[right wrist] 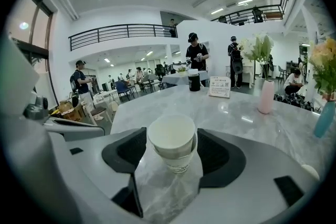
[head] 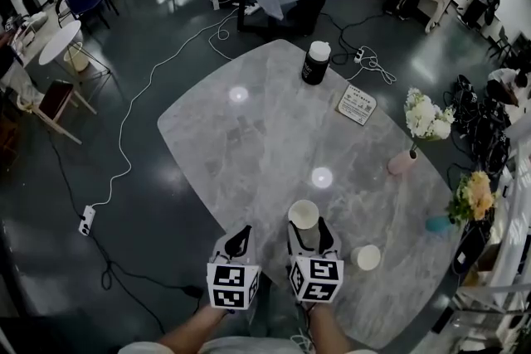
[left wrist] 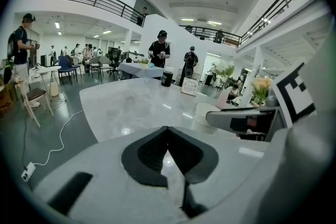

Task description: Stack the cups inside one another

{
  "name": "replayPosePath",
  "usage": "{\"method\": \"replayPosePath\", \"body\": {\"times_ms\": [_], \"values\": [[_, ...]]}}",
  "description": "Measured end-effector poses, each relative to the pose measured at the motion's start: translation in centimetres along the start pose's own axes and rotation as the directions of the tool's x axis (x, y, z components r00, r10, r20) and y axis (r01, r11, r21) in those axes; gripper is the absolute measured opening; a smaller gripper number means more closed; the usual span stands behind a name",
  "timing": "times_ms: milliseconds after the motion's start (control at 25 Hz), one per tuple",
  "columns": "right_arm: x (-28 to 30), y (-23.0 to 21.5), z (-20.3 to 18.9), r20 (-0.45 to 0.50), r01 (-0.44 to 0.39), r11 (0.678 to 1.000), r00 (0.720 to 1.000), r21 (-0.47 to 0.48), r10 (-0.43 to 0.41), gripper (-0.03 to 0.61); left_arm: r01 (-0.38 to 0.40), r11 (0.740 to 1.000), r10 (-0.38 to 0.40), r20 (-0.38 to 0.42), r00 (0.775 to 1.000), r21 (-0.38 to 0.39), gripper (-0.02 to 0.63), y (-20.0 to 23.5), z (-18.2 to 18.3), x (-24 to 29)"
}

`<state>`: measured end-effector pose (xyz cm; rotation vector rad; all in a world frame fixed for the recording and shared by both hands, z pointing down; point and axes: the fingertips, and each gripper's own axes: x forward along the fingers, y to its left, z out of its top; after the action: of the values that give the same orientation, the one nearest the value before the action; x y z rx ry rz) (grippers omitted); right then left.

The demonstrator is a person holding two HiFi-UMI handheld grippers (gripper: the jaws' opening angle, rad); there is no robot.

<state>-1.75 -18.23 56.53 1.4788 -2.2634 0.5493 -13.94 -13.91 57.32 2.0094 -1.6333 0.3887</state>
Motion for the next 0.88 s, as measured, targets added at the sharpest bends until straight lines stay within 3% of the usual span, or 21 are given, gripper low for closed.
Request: {"method": "replayPosePath", "body": {"times_ms": [360, 880], "values": [[-0.5, -0.3, -0.8, -0.019, 0.005, 1.0, 1.0, 0.007, -0.005, 0.259, -0.003, 1.0, 0.003, -0.005, 1.0, -0.007, -0.003, -0.3, -0.3, 0.1], [-2.9, -2.0, 2.5, 0.08, 0.021, 0.999, 0.996, 0.048, -0.025, 0.253, 0.024, 1.0, -0.024, 0.034, 0.999, 0.001, -0.004, -1.6, 1.8, 0.1]]}}
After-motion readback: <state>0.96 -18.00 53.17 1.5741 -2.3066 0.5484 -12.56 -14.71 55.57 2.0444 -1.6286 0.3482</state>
